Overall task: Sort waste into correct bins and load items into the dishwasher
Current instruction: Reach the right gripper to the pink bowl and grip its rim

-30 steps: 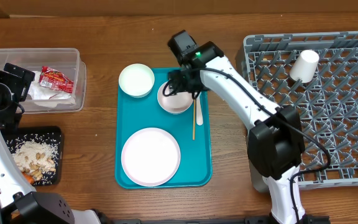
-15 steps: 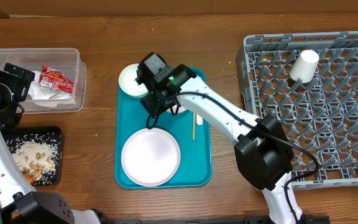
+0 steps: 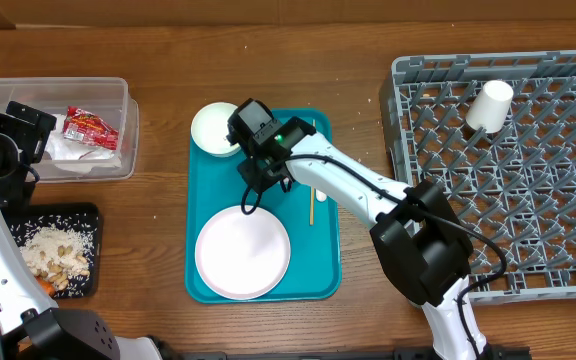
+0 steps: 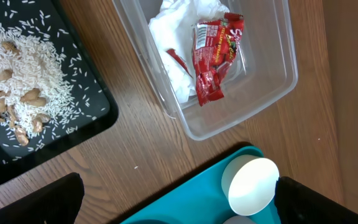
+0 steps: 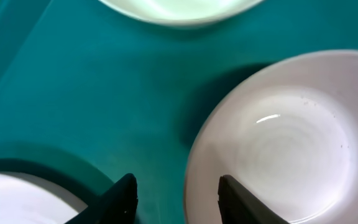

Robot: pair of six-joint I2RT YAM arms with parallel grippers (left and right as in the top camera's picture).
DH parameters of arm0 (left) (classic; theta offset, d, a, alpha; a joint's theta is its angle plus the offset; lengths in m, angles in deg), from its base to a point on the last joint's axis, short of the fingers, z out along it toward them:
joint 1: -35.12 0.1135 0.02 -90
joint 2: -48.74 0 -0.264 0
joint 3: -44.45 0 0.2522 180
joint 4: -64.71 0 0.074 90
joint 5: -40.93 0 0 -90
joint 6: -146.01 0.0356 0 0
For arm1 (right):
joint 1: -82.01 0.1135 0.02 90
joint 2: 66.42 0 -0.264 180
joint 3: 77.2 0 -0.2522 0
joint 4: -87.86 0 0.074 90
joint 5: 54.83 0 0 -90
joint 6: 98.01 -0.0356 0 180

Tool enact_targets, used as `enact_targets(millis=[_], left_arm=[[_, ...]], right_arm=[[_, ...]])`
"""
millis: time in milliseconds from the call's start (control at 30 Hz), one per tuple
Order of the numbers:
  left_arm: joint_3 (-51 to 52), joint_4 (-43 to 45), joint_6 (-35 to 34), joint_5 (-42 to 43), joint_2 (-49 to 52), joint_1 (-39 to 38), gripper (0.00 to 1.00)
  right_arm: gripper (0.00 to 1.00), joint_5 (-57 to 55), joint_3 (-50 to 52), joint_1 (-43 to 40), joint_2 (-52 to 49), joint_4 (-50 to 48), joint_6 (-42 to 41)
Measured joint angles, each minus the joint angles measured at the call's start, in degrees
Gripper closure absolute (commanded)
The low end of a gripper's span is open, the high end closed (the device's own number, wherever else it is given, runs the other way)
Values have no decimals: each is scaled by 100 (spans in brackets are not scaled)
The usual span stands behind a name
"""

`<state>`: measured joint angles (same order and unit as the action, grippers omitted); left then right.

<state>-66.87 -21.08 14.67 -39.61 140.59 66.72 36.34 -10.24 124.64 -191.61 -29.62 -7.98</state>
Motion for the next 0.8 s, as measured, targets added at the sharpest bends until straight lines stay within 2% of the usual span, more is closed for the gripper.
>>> enact_targets(millis=[200, 533, 800], left_arm=[[0, 2, -2, 0, 0, 0, 0], [0, 0, 0, 2, 0, 0, 0], [0, 2, 0, 2, 0, 0, 0]], right_arm=[[70, -15, 76, 0, 0, -76, -4], [96, -17, 70, -2, 0, 26, -173], [96, -151, -385, -17, 0, 557, -240]])
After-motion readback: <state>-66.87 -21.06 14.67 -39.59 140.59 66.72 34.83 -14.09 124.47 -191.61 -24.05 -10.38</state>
